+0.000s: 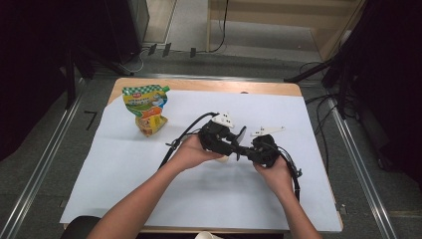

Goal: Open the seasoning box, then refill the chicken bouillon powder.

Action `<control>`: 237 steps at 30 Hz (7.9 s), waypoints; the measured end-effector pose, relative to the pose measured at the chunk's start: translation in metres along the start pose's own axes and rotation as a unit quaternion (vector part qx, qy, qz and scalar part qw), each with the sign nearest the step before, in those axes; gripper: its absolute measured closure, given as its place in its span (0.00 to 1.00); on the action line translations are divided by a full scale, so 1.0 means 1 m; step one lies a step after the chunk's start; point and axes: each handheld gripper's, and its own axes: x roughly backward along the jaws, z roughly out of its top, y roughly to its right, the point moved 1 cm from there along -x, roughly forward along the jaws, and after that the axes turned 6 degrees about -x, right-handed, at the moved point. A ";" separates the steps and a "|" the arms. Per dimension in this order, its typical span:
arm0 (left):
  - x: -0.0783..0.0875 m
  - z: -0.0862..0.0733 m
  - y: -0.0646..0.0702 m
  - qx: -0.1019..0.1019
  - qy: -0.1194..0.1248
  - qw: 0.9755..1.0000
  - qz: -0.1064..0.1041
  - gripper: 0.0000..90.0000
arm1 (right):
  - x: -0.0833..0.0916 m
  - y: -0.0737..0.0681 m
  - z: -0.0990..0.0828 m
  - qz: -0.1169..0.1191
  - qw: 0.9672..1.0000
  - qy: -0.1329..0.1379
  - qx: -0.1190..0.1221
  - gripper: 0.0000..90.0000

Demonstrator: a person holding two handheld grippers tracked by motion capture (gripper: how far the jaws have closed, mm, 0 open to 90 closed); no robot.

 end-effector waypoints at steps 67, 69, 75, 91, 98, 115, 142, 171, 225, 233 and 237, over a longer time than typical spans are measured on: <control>0.143 -0.095 -0.057 0.134 0.018 0.989 0.052 0.65 | 0.009 0.012 -0.002 0.015 1.000 0.019 -0.009 0.97; 0.147 -0.099 -0.059 0.140 0.017 0.989 0.053 0.65 | 0.015 0.010 -0.004 0.020 0.999 0.026 -0.012 0.92; 0.155 -0.105 -0.063 0.141 0.014 0.988 0.061 0.65 | 0.018 0.008 -0.004 0.035 0.999 0.031 -0.007 0.81; 0.192 -0.127 -0.077 0.159 0.021 0.984 0.077 0.72 | 0.030 -0.005 -0.013 0.062 0.998 0.033 -0.011 0.71; 0.210 -0.138 -0.085 0.177 0.015 0.980 0.090 0.65 | 0.033 -0.012 -0.021 0.066 0.997 0.035 -0.002 0.69; 0.247 -0.161 -0.117 0.198 0.017 0.967 0.157 0.48 | 0.023 -0.041 -0.024 0.079 0.995 0.016 0.055 0.66; 0.208 -0.132 -0.139 0.180 0.011 0.968 0.175 0.65 | -0.001 -0.073 -0.013 0.108 0.991 0.007 0.080 0.61; 0.234 -0.092 -0.098 0.186 0.073 0.973 0.116 1.00 | -0.032 -0.111 0.003 0.103 0.988 0.011 0.118 0.59; 0.171 -0.037 -0.022 0.162 0.040 0.983 -0.074 1.00 | -0.075 -0.117 -0.009 0.061 0.994 0.066 0.068 0.78; 0.169 -0.038 -0.026 0.179 0.044 0.981 -0.059 1.00 | -0.070 -0.116 -0.009 0.068 0.993 0.071 0.068 0.78; 0.167 -0.037 -0.027 0.183 0.033 0.982 -0.033 1.00 | -0.068 -0.118 -0.010 0.059 0.992 0.075 0.087 0.78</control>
